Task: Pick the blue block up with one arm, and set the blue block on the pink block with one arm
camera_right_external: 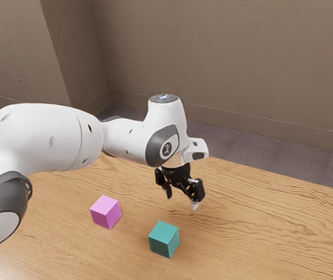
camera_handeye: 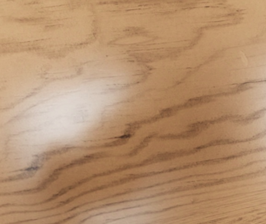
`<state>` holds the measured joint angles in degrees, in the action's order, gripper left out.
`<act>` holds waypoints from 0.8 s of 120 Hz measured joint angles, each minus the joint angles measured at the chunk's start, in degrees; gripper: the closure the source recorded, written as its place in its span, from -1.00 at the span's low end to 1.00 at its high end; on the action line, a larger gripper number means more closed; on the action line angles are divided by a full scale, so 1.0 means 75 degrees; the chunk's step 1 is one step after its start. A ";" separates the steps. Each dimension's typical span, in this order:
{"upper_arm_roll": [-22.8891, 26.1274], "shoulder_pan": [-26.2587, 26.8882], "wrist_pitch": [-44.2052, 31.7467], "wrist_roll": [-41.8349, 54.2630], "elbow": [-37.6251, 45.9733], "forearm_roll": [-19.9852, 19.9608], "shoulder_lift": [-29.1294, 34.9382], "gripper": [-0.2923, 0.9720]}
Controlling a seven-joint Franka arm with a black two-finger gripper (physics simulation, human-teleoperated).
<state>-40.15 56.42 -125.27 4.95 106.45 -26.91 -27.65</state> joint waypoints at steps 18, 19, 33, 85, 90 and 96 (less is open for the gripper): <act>-0.0597 0.0695 -0.0071 -0.0202 0.0405 -0.0207 0.0043 -0.54; -0.0632 0.0727 -0.0073 -0.0212 0.0426 -0.0220 0.0043 -0.54; -0.1103 0.1178 -0.0101 -0.0339 0.0750 -0.0408 0.0067 -0.54; -0.2069 0.2651 -0.0284 -0.0785 0.1427 -0.0657 0.0264 -0.54; -0.2178 0.2757 -0.0315 -0.0823 0.1550 -0.0704 0.0281 -0.54; -0.2250 0.2813 -0.0348 -0.0866 0.1658 -0.0753 0.0290 -0.54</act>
<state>-57.03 77.51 -127.88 -1.54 118.88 -32.56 -25.47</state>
